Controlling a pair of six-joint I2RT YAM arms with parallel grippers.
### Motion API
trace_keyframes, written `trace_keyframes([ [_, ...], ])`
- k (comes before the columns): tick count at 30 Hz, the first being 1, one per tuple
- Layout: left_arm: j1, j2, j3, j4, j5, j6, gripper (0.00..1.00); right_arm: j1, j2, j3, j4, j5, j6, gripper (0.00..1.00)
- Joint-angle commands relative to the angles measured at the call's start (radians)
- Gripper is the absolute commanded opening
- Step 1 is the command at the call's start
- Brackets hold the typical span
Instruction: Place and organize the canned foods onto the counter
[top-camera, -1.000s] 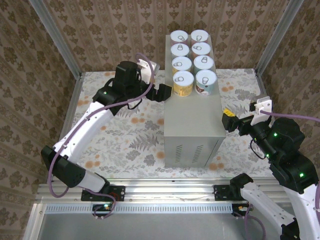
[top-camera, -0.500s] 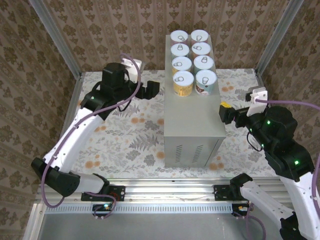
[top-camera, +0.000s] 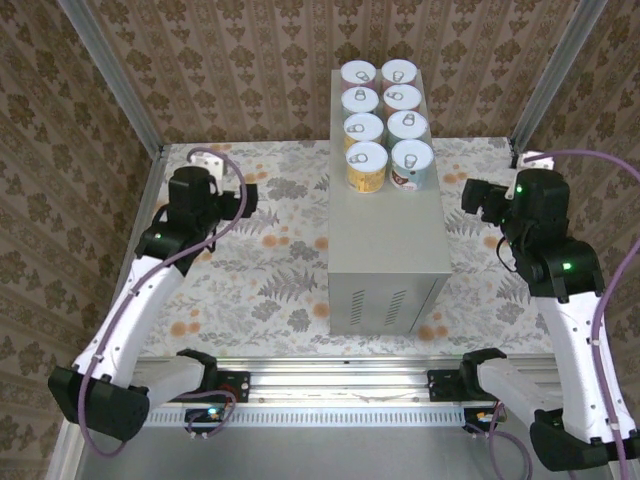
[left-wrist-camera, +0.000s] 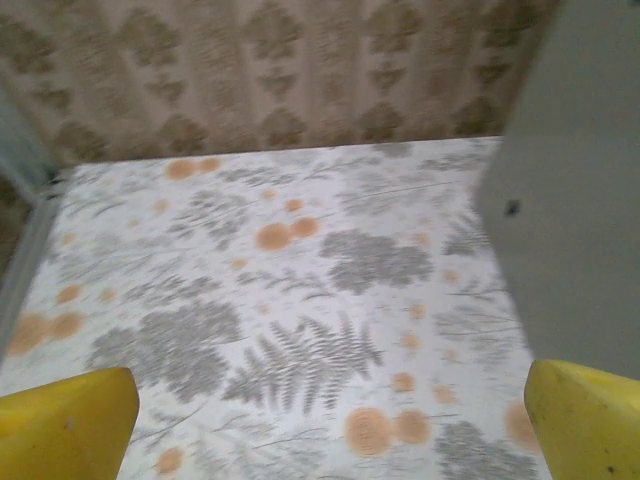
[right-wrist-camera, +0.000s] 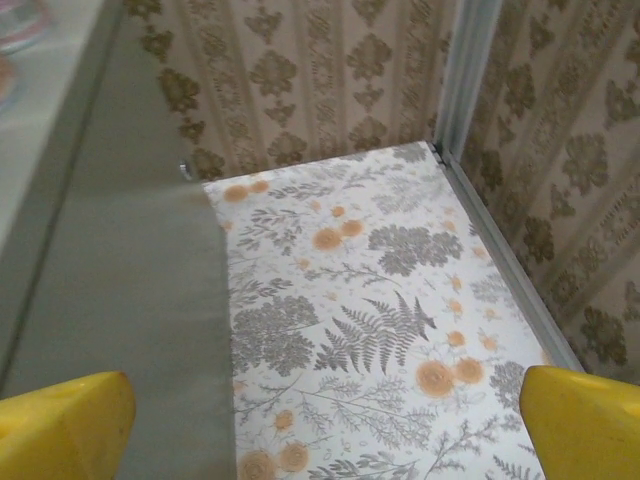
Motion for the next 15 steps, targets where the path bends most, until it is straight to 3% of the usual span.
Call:
trace_keyframes([
  [1,0.072,-0.025,-0.039,0.043,-0.038,-0.021,1.00,-0.104,0.005,-0.044,0.002,-0.120,0.064,1.00],
  [6,0.152,0.013,-0.094,0.041,-0.031,-0.004,1.00,-0.245,0.052,-0.193,0.116,-0.284,0.101,1.00],
  [15,0.239,0.060,-0.284,0.257,-0.025,0.041,1.00,-0.264,0.218,-0.415,0.374,-0.210,0.139,1.00],
])
